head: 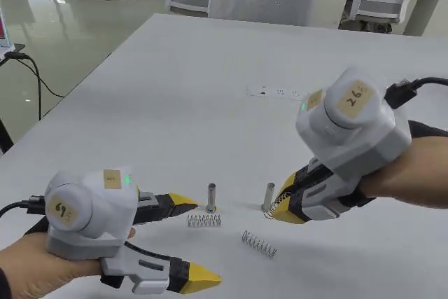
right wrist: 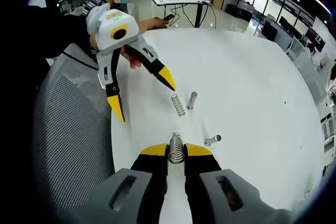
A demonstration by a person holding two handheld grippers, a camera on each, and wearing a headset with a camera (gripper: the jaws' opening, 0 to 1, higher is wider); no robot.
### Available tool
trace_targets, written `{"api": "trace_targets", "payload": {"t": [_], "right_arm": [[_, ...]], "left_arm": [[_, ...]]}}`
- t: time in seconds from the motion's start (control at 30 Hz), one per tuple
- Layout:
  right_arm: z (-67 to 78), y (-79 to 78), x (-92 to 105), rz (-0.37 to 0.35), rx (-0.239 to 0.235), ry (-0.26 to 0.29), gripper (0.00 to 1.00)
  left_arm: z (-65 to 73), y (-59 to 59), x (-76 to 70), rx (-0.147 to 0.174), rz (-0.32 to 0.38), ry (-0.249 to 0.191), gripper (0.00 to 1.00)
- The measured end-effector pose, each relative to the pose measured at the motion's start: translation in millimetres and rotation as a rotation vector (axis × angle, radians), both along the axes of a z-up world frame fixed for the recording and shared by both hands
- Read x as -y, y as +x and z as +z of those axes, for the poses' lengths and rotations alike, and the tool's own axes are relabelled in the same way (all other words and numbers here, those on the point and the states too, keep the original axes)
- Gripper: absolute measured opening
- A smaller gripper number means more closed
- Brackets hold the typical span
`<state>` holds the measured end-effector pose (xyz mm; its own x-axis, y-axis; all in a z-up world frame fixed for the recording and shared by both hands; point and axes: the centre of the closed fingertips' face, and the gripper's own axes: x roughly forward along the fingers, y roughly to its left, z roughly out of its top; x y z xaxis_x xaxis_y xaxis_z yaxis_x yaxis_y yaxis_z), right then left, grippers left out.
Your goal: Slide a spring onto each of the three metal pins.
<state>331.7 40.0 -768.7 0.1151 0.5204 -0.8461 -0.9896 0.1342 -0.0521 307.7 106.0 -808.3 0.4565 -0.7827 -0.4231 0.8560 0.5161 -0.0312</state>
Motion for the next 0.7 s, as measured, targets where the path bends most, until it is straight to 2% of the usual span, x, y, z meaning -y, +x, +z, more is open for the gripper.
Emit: {"api": "trace_targets", "payload": {"t": [0.2,0.5,0.7], "right_arm": [[3.2,2.0,-9.3,0.03,0.014,-0.007,0.09],[5.9,7.0,-19.7,0.078,0.036,-0.039,0.09],[10.2,13.0,-27.0,0.101,0.046,-0.052,0.09]], "left_arm": [[-0.7,1.3,-7.3,0.0,0.055,-0.019,0.72],[-2.0,0.9,-7.0,0.018,0.084,-0.032,0.82],[0.1,3.3,-8.8,0.025,0.117,-0.056,0.85]]}}
